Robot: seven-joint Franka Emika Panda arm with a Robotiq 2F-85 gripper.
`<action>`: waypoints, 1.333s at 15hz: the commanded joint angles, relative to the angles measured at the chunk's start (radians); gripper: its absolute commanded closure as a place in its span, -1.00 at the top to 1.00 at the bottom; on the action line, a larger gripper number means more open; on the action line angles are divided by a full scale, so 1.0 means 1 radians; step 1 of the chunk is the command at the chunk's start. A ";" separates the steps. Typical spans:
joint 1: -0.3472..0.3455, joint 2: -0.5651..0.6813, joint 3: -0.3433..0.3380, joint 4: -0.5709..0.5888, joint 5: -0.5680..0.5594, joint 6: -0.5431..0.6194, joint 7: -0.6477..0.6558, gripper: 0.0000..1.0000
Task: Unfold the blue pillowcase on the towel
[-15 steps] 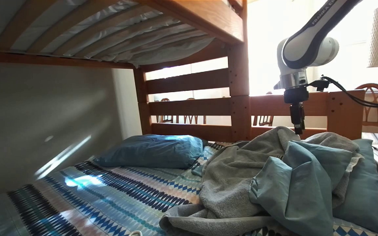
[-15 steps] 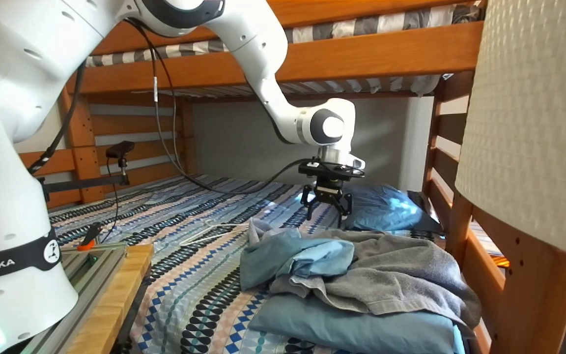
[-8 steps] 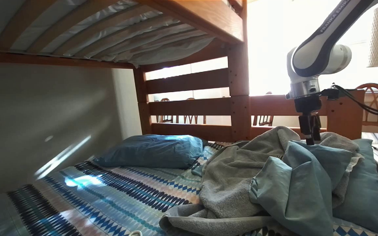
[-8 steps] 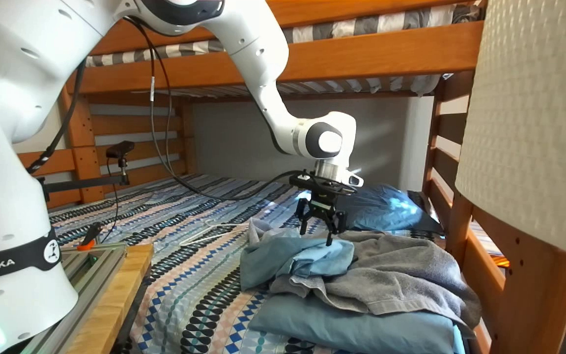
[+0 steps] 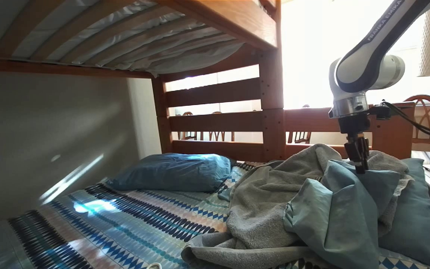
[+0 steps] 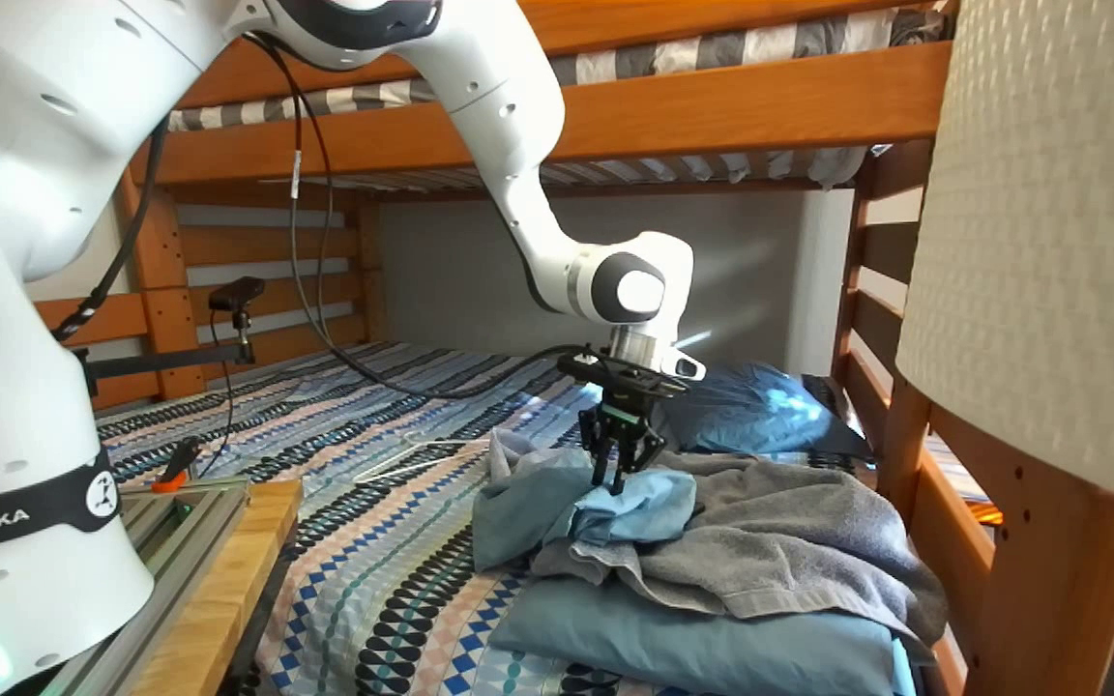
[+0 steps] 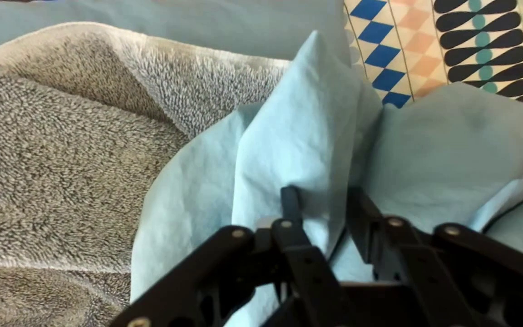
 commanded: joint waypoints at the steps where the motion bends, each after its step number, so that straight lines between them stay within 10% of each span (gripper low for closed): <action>1: -0.002 -0.022 -0.001 -0.037 0.028 0.025 0.011 -0.93; 7: 0.010 -0.086 -0.019 -0.081 0.015 0.057 0.067 -0.99; 20: 0.062 -0.768 -0.103 -0.460 -0.121 0.243 0.630 -0.99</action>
